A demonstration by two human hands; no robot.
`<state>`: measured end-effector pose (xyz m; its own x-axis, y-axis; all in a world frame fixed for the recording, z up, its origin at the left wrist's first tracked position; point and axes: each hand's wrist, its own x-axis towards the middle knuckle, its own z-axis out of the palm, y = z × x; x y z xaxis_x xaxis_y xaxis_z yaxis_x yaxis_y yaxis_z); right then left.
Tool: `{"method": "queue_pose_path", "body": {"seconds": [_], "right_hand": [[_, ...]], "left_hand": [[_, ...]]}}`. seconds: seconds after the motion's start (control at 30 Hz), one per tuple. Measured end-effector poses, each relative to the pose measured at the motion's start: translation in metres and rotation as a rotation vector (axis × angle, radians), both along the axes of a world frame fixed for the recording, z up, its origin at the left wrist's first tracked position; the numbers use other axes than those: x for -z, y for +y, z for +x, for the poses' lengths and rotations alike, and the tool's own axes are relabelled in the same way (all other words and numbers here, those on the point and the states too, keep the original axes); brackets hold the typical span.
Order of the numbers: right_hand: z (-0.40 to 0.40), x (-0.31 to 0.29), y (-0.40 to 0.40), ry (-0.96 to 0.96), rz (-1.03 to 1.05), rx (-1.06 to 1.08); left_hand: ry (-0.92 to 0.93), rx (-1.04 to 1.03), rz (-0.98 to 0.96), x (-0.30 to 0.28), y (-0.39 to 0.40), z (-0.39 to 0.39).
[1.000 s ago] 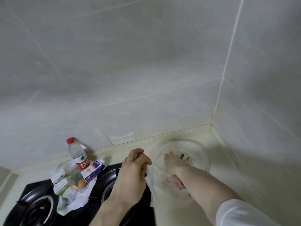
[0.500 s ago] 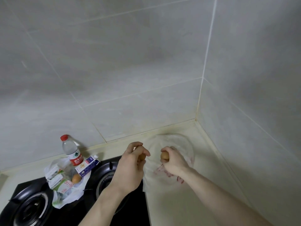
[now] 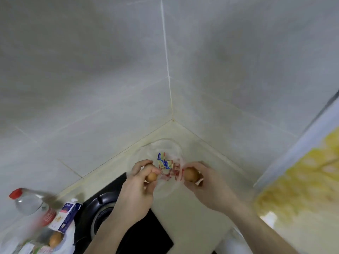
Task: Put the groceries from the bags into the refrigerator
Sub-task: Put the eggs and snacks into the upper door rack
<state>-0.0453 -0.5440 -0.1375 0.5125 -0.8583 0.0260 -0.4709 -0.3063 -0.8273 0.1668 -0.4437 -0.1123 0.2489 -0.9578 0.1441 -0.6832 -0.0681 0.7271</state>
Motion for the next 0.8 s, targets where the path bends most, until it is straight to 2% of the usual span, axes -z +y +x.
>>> {"method": "queue_pose_path", "body": {"seconds": [0.17, 0.37, 0.6, 0.8], "right_hand": [[-0.057, -0.021, 0.056, 0.004, -0.036, 0.184], [-0.155, -0.059, 0.124, -0.032, -0.062, 0.478], [-0.278, -0.106, 0.222, -0.06, -0.121, 0.831], [-0.388, -0.14, 0.323, -0.056, -0.159, 1.08]], "left_hand": [[0.05, 0.219, -0.021, -0.02, 0.003, -0.037], [0.074, 0.502, -0.077, -0.047, -0.007, -0.125], [0.165, 0.892, -0.21, -0.082, 0.0, -0.279], [0.282, 1.196, -0.239, -0.106, 0.045, -0.434]]}}
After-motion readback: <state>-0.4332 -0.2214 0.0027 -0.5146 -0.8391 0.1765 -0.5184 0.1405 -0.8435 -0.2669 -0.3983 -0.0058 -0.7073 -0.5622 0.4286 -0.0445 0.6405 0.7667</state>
